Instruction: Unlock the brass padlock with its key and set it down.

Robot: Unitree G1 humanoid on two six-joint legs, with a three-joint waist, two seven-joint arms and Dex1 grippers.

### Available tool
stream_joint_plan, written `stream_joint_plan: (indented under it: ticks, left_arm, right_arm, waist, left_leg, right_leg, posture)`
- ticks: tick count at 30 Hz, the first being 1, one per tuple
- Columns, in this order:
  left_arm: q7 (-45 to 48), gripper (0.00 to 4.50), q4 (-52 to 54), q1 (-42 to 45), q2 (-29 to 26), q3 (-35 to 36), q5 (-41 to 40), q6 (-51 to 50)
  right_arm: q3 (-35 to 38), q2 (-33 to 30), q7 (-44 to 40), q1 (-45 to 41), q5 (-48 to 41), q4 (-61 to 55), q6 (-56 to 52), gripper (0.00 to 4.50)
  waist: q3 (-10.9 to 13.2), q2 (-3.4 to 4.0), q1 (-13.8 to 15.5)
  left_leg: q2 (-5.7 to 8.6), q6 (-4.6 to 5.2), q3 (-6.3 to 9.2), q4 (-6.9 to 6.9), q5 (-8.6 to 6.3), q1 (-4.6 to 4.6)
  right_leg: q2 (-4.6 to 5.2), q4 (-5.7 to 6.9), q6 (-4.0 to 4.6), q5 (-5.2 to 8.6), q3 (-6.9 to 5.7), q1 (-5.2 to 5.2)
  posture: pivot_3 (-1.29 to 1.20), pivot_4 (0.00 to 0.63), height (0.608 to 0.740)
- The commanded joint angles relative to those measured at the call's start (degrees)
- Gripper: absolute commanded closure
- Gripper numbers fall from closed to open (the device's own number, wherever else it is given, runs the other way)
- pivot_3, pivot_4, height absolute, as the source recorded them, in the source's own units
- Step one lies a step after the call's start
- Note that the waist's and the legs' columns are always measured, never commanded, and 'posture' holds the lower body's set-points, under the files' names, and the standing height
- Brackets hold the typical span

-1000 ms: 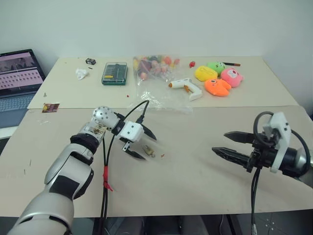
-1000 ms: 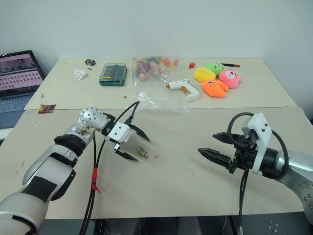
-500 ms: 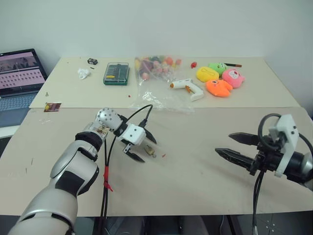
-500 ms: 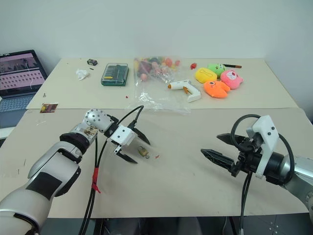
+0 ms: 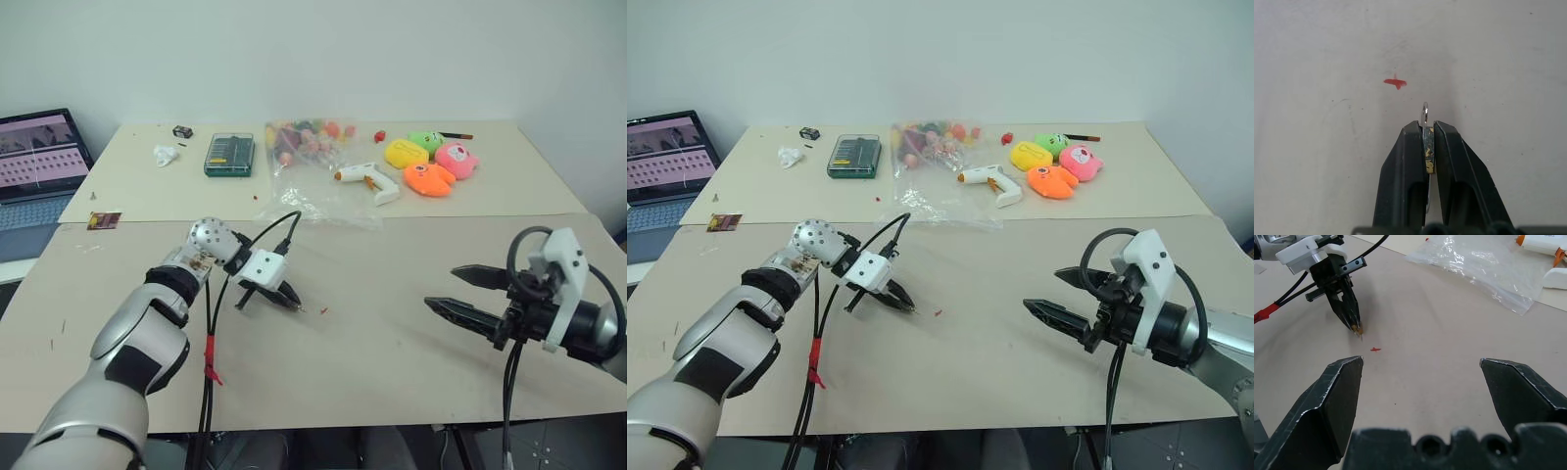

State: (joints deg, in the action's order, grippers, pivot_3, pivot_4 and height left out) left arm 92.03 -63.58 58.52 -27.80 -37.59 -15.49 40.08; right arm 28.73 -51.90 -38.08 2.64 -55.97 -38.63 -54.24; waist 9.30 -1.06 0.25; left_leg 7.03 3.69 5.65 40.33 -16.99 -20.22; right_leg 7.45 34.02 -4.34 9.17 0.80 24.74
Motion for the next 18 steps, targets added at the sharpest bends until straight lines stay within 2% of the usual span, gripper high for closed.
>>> stream_joint_plan:
  ticks: [1,7,13,18]
  left_arm:
    - [0.5,4.49,3.7,-3.0,-0.4,4.4,-1.2,-6.0]
    - [-1.7,4.49,16.4,-9.7,-3.7,12.4,-0.4,-16.3]
    - [-19.6,4.49,44.8,-23.2,-10.2,15.1,8.3,-38.9]
    - [-30.9,4.49,64.4,-31.1,-10.9,17.0,12.9,-55.5]
  right_arm:
    - [-1.3,-0.6,-0.4,-2.0,0.9,0.6,2.1,0.0]
    - [-4.5,-0.6,-1.3,-4.8,2.5,2.7,3.3,0.0]
    - [-8.4,0.4,-1.9,-6.9,4.7,4.2,4.8,0.0]
    - [-9.3,0.7,-2.4,-7.5,5.6,4.9,5.5,0.0]
  waist:
    - [0.0,-0.01,0.1]
    - [0.0,-0.02,0.2]
    - [0.0,0.0,0.1]
    - [0.0,0.01,0.3]
  left_leg:
    - [0.02,0.01,0.0,0.0,-0.01,-0.03]
    - [0.06,0.03,-0.03,0.0,-0.03,-0.37]
    - [0.06,-0.13,-0.03,-0.05,-0.01,-0.43]
    - [0.05,-0.06,-0.03,-0.22,-0.11,-0.2]
  right_leg:
    - [0.0,0.01,0.15,-0.09,0.01,0.05]
    - [0.0,0.01,0.43,-0.27,0.06,0.46]
    - [0.01,0.01,0.49,-0.3,0.1,0.54]
    - [0.0,-0.03,0.47,-0.27,0.1,0.4]
  posture:
    - [0.0,0.15,0.74]
    - [0.0,0.15,0.74]
    - [0.0,0.15,0.74]
    - [0.0,0.15,0.74]
